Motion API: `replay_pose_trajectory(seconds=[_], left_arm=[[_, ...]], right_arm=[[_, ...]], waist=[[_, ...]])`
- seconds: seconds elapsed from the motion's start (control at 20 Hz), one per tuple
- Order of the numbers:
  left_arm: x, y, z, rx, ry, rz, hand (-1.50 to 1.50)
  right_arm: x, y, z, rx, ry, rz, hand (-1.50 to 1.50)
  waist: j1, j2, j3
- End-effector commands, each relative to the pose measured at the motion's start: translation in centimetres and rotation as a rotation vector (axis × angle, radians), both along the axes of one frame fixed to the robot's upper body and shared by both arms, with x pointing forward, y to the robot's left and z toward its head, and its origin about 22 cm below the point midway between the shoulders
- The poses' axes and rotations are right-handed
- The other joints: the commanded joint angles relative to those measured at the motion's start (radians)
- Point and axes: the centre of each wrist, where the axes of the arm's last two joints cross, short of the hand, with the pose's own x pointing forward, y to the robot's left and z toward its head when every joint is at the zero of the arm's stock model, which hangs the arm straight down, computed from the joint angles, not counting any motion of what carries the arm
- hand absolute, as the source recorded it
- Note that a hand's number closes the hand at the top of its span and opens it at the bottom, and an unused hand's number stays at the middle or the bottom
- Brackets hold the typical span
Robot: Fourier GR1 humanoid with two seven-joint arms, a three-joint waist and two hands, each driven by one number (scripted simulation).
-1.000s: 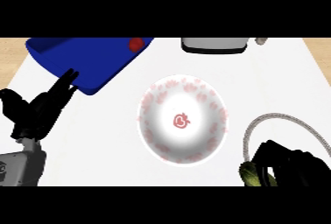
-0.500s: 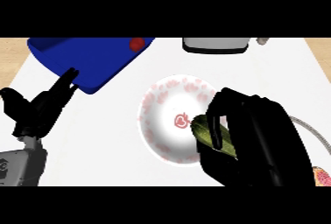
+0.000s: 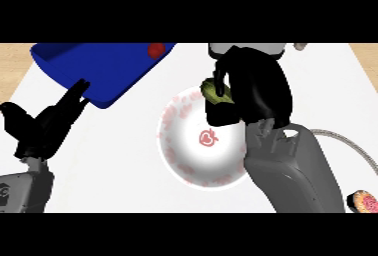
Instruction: Pick the squash from the placemat and place it in the bowl
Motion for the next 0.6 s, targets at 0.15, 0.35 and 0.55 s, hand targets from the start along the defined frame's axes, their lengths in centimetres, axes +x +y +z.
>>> replay_pose_trajectory(seconds=[0.15, 0.35, 0.55], left_arm=[[1.1, -0.4, 0.8, -0.003, -0.024, -0.014, 0.0], [1.6, -1.6, -0.1, -0.015, -0.004, -0.043, 0.0], [1.7, -2.1, 0.5, -0.009, -0.016, -0.054, 0.0]], right_arm=[[6.1, 1.4, -6.2, 0.067, 0.085, 0.005, 1.5], [8.5, 1.9, -9.1, 0.089, 0.135, 0.026, 1.5], [9.2, 0.3, -10.5, 0.394, 0.222, -0.113, -1.5]], waist=[[0.009, 0.006, 0.0], [0.018, 0.011, -0.001], [0.044, 0.017, 0.0]])
